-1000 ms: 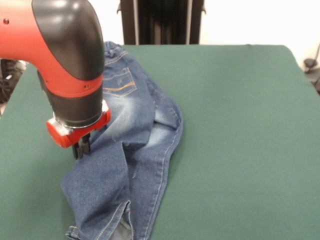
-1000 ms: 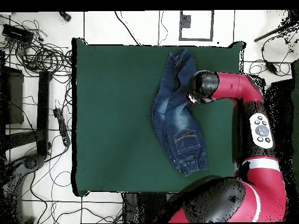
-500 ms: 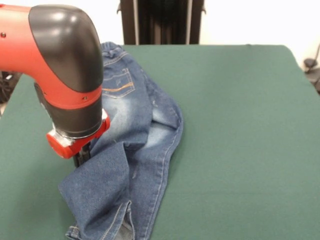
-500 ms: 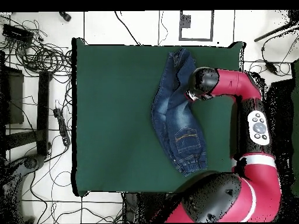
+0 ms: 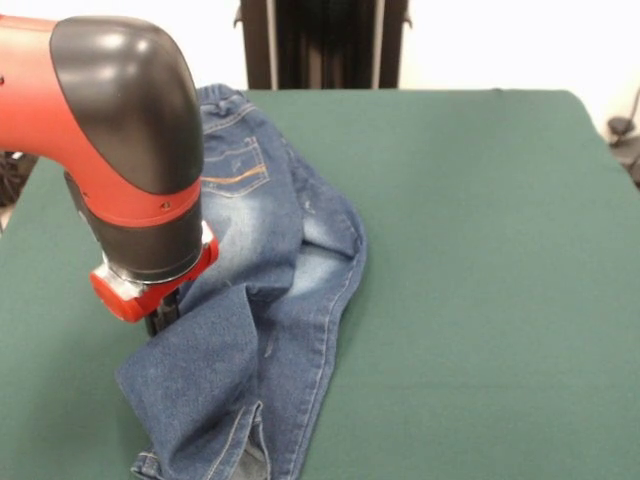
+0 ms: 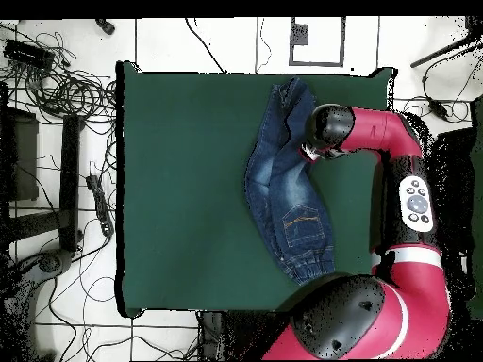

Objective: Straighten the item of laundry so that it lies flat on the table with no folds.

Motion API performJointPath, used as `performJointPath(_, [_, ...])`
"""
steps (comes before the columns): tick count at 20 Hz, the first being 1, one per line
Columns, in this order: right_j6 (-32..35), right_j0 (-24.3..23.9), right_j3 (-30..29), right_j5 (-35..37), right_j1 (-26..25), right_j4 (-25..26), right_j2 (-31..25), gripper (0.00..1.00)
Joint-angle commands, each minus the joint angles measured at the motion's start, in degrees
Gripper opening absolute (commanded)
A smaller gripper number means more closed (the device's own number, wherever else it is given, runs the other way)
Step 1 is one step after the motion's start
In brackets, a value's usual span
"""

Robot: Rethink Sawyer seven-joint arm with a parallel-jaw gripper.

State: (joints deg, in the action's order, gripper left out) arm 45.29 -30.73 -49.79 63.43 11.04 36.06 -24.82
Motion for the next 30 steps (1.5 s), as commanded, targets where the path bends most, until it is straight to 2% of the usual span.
performJointPath(1, [-17.2,2.9,2.3,1.5,-0.4,0.3,-6.6,0.00])
performJointPath(7, [-15.4,3.0,1.7,0.9,0.1,0.6,-5.7,0.00])
performJointPath(8, [-14.7,2.9,1.5,0.5,0.2,0.5,-5.5,1.00])
performJointPath(18, [-14.2,2.5,0.5,-0.8,0.3,0.2,-5.6,1.00])
performJointPath(23, [-9.6,2.9,-0.9,0.5,1.2,-0.4,-3.8,1.00])
performJointPath(26, [-6.1,2.7,-3.9,0.1,3.0,-0.5,-2.1,1.00])
performJointPath(30, [-2.4,1.2,-11.5,-4.9,5.4,-0.7,-0.9,1.00])
